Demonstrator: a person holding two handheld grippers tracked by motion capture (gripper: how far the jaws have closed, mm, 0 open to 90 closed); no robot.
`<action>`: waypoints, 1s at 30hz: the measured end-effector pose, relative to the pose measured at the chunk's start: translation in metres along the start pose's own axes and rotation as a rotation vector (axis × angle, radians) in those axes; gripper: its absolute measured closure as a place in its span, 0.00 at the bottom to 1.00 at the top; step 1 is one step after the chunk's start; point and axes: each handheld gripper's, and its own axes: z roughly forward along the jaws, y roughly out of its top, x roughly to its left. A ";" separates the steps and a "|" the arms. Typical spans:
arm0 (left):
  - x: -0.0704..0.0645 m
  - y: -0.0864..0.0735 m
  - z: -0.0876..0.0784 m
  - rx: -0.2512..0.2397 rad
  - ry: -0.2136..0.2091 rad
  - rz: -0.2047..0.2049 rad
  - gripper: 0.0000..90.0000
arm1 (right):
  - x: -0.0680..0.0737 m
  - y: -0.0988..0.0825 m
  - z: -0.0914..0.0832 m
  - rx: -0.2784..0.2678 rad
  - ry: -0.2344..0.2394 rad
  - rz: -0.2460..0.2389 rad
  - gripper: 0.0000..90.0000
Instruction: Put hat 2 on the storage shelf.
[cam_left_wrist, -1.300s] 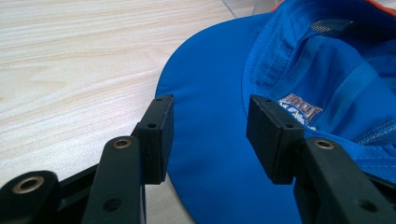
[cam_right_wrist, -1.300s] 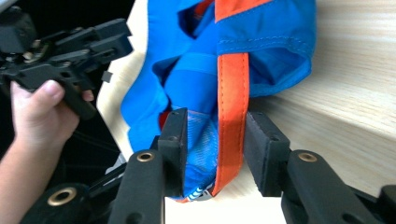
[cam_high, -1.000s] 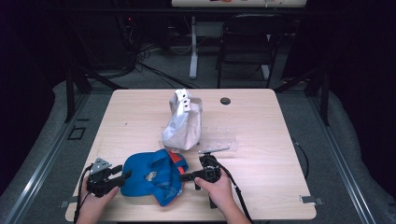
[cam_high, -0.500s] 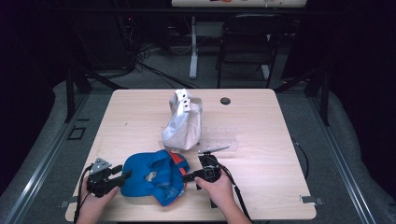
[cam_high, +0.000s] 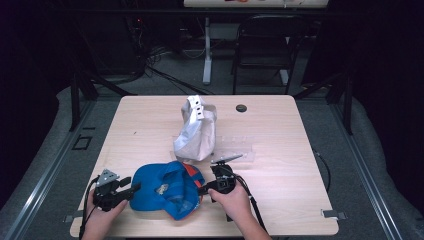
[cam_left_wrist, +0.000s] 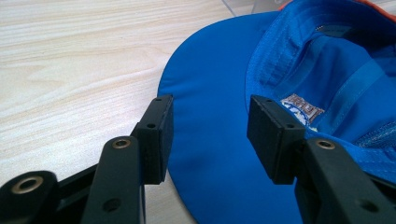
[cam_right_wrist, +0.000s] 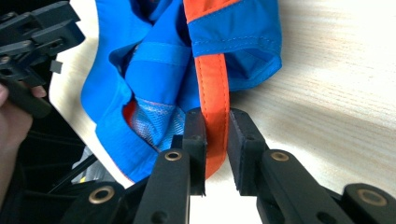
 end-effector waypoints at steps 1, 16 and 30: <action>0.000 0.000 0.000 0.000 0.000 0.000 0.57 | 0.001 0.000 0.000 -0.015 -0.006 0.008 0.87; 0.001 0.000 -0.001 0.006 -0.006 -0.003 0.57 | 0.001 0.017 -0.034 0.025 0.086 0.022 0.87; 0.001 0.000 0.000 -0.002 -0.007 -0.008 0.57 | 0.007 0.039 -0.066 0.153 0.118 0.095 0.87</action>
